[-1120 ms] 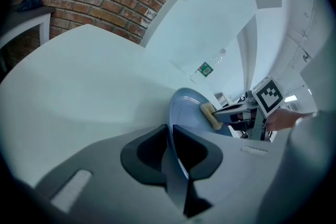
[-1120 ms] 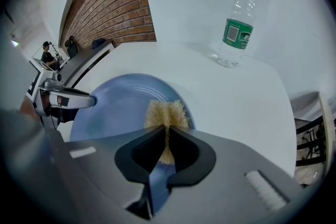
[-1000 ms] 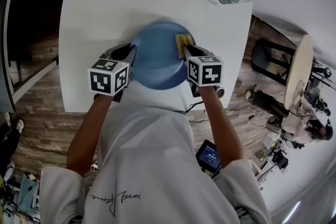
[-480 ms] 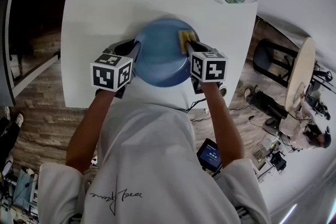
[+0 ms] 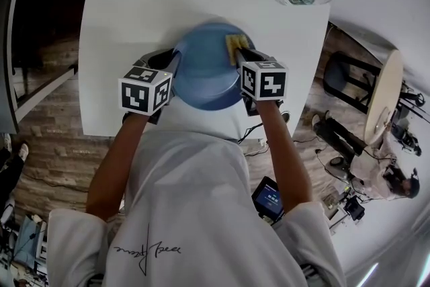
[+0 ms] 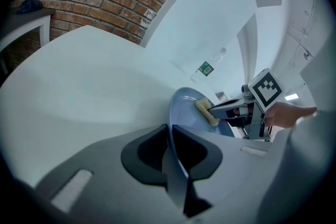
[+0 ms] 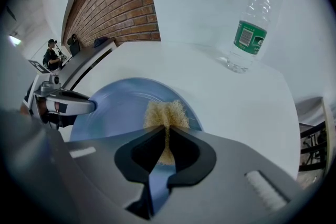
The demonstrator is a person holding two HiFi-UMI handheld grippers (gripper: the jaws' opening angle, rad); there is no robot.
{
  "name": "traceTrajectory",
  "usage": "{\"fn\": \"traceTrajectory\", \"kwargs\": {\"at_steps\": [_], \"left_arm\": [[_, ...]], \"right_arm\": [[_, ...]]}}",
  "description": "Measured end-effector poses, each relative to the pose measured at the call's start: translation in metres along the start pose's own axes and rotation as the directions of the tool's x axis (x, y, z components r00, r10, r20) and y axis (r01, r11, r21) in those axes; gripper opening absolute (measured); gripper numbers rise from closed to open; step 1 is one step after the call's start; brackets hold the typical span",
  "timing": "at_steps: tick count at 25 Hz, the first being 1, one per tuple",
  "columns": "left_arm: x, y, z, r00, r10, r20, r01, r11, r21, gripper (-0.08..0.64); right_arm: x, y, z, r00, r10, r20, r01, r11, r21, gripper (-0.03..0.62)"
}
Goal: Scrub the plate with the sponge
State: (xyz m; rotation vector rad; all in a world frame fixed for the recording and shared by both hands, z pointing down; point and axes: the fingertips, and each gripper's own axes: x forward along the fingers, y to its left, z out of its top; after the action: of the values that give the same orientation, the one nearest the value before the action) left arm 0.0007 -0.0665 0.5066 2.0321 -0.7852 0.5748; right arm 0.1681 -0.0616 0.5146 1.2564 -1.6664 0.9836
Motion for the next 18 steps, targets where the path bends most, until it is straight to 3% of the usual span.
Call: {"fn": "traceTrajectory", "kwargs": {"at_steps": [18], "left_arm": [[0.004,0.002,-0.001,1.0,0.0,-0.002,0.0,1.0,-0.002,0.041]], "right_arm": [[0.011,0.012,0.015,0.999,0.044,-0.016,-0.044,0.998,-0.044,0.032]]}}
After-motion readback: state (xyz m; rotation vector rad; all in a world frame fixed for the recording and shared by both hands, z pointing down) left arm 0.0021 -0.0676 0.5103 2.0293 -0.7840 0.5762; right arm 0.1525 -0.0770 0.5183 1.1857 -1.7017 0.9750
